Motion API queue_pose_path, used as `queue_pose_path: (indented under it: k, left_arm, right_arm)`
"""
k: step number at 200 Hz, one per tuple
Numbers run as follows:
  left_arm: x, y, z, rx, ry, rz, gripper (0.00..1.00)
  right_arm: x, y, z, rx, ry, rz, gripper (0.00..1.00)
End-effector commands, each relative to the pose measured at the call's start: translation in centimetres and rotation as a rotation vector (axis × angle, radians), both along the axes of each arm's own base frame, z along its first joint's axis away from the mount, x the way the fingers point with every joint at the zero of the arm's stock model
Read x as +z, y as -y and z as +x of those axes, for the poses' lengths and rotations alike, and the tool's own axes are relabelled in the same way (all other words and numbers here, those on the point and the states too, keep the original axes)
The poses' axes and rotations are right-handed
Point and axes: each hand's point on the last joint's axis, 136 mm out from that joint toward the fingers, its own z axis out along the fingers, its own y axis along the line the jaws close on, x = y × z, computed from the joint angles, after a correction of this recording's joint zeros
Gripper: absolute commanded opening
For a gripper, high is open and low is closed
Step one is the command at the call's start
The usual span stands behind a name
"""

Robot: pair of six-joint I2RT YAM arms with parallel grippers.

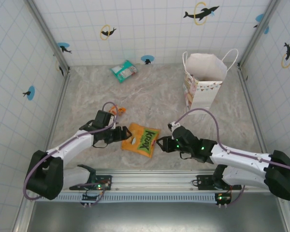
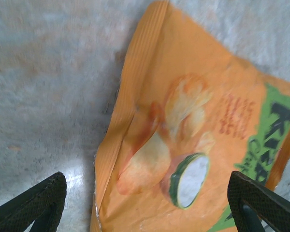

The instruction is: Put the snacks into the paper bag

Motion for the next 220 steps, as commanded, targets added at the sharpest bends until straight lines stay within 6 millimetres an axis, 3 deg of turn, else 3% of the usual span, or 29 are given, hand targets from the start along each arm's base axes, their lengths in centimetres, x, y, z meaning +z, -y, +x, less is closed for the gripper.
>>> queue_pose_path:
  k: [1,51,112,180,220]
  left_arm:
    - [-1.0,0.0,-0.7,-0.030,-0.017,-0.003,0.86]
    - [-1.5,0.5,-0.2,-0.062,-0.006,-0.015,0.79]
    - [-2.9,1.4,-1.5,-0.132,-0.057,-0.075,0.72]
    - [-3.5,2.7,-3.1,-0.167,-0.101,-0.195,0.68]
    - [-3.5,3.3,-3.6,-0.172,-0.121,-0.252,0.65]
  right_arm:
    - [-1.0,-0.9,-0.5,0.013,-0.041,0.025,0.54]
    - [-2.2,-2.3,-0.4,0.034,-0.075,0.022,0.54]
    - [-4.2,-2.3,0.1,0.026,-0.123,-0.004,0.51]
    - [-6.3,-2.0,0.5,0.020,-0.176,-0.026,0.43]
    - [-7.3,-2.0,0.4,0.030,-0.202,-0.037,0.33]
